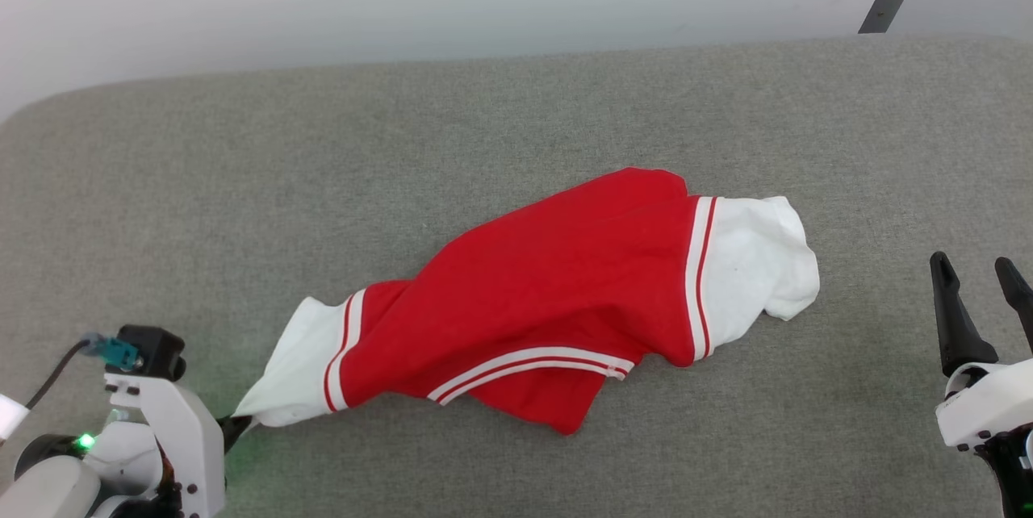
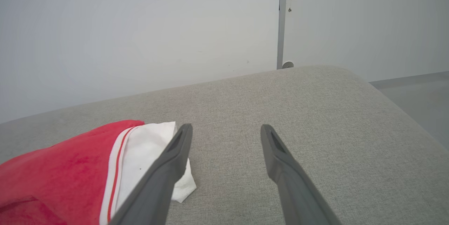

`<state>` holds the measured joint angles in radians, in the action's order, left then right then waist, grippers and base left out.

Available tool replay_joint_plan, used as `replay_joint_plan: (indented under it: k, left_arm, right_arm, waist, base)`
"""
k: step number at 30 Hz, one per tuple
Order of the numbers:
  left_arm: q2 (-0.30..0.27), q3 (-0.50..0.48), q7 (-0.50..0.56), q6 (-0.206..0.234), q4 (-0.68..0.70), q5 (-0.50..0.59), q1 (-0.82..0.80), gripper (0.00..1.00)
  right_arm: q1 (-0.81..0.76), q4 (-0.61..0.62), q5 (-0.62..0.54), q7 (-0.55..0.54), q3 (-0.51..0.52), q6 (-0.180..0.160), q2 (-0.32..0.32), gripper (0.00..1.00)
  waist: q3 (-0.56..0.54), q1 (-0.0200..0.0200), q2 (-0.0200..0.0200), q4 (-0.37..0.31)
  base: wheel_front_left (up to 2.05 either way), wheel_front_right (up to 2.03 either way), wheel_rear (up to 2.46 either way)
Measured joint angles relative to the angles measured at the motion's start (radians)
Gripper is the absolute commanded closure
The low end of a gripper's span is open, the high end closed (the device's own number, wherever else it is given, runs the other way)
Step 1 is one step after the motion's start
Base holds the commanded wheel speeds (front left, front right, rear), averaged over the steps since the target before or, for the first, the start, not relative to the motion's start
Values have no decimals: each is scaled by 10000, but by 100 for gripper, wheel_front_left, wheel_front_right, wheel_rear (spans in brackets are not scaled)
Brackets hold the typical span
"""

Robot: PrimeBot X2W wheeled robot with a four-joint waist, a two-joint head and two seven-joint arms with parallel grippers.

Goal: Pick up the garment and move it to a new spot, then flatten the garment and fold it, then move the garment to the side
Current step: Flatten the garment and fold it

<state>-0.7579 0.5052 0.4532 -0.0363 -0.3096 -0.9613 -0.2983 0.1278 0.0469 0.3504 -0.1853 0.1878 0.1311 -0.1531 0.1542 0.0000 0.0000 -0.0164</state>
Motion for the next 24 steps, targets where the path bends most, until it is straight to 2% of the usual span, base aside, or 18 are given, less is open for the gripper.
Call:
replay_joint_plan:
  k: [1,2,3,5,6,7,20,24]
  left_arm:
    - [35,-21,-61,-8,-6,-35,12,100]
    - [50,-36,-94,-31,-8,-69,14,75]
    - [54,-36,-94,-31,-12,-75,13,58]
    - [59,-52,-94,-25,-13,-94,13,8]
    - [61,-94,-92,13,2,-150,13,8]
    - [48,-132,-86,25,33,-169,12,0]
    - [-765,-890,725,859,1735,-696,-337,0]
    - [-805,-901,1202,1011,1808,-897,-635,0]
  right_arm:
    - [0,0,0,0,-10,0,2,0]
    - [0,0,0,-2,-12,0,2,0]
    - [0,-2,0,-6,-12,0,2,0]
    - [0,-2,2,-12,-19,0,2,0]
    - [0,-4,4,-13,-35,0,2,0]
    - [0,-4,6,-15,-46,0,0,0]
    - [-82,148,35,-58,-36,0,29,0]
    - [-80,213,56,-59,-54,0,58,0]
  waist:
    - [1,0,0,-2]
    - [4,-1,0,-1]
    - [2,0,0,5]
    - [-6,0,0,12]
    - [-14,0,0,15]
    - [-19,0,0,15]
    - [-96,0,0,7]
    - [-56,0,0,-59]
  base:
    - [0,0,0]
    - [0,0,0]
    - [0,0,0]
    - [0,0,0]
    - [0,0,0]
    - [0,0,0]
    - [0,0,0]
    - [0,0,0]
